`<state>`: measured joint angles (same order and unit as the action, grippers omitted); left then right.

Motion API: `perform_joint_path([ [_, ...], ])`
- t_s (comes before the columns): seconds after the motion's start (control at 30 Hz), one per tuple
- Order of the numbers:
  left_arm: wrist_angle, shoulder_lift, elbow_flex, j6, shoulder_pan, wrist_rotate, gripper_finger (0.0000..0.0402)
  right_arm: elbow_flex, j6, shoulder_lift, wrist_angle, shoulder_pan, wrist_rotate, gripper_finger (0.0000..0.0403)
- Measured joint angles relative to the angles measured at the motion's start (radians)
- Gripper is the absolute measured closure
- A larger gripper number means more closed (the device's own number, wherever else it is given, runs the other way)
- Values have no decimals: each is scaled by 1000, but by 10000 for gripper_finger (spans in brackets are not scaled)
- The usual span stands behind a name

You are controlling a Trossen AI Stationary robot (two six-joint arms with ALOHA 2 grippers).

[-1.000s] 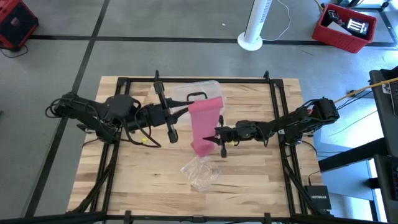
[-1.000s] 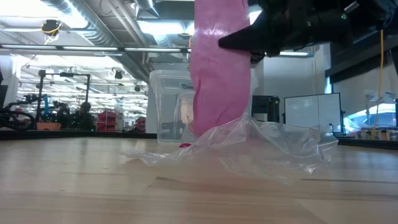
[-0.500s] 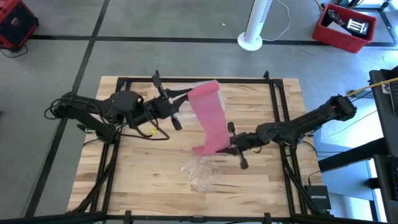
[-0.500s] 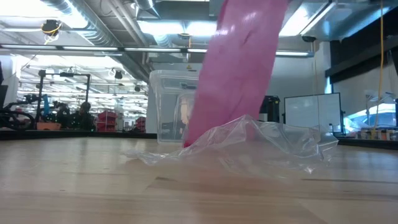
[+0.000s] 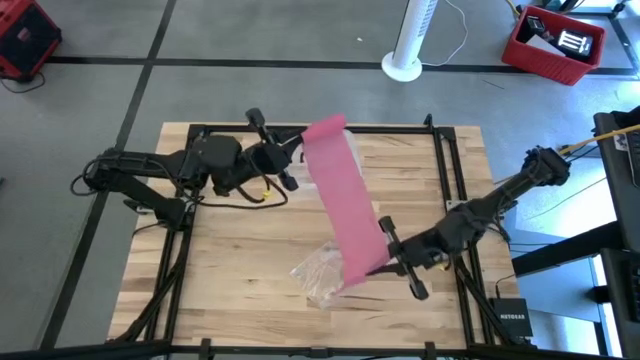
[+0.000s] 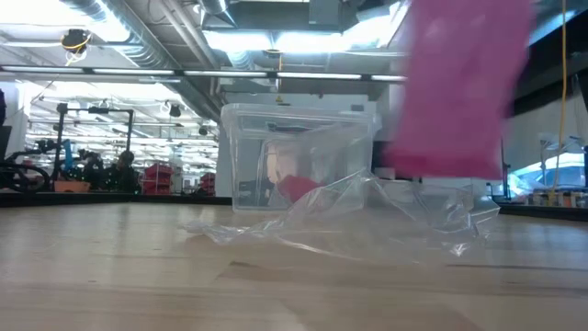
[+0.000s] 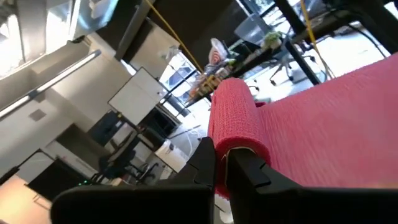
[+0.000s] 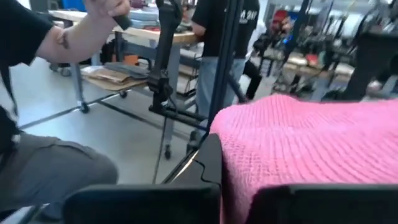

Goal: Roll bandage
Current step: Roll the pink bandage

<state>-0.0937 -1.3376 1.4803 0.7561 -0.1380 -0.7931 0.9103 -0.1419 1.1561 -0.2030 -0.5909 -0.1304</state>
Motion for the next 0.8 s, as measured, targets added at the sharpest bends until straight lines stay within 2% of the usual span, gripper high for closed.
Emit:
perform_joint_path([
  [0.23, -89, -23, 0, -73, -29, 0, 397, 131, -163, 0, 79, -94, -132, 401],
  [0.43, -94, -84, 0, -92, -62, 1, 398, 242, -294, 1, 101, -97, -203, 401],
  [0.7, -138, -147, 0, -142, -85, 2, 398, 375, -405, 1, 101, -97, -237, 402],
  [0.8, -152, -172, 0, -181, -98, 9, 398, 423, -460, 1, 104, -97, -314, 402],
])
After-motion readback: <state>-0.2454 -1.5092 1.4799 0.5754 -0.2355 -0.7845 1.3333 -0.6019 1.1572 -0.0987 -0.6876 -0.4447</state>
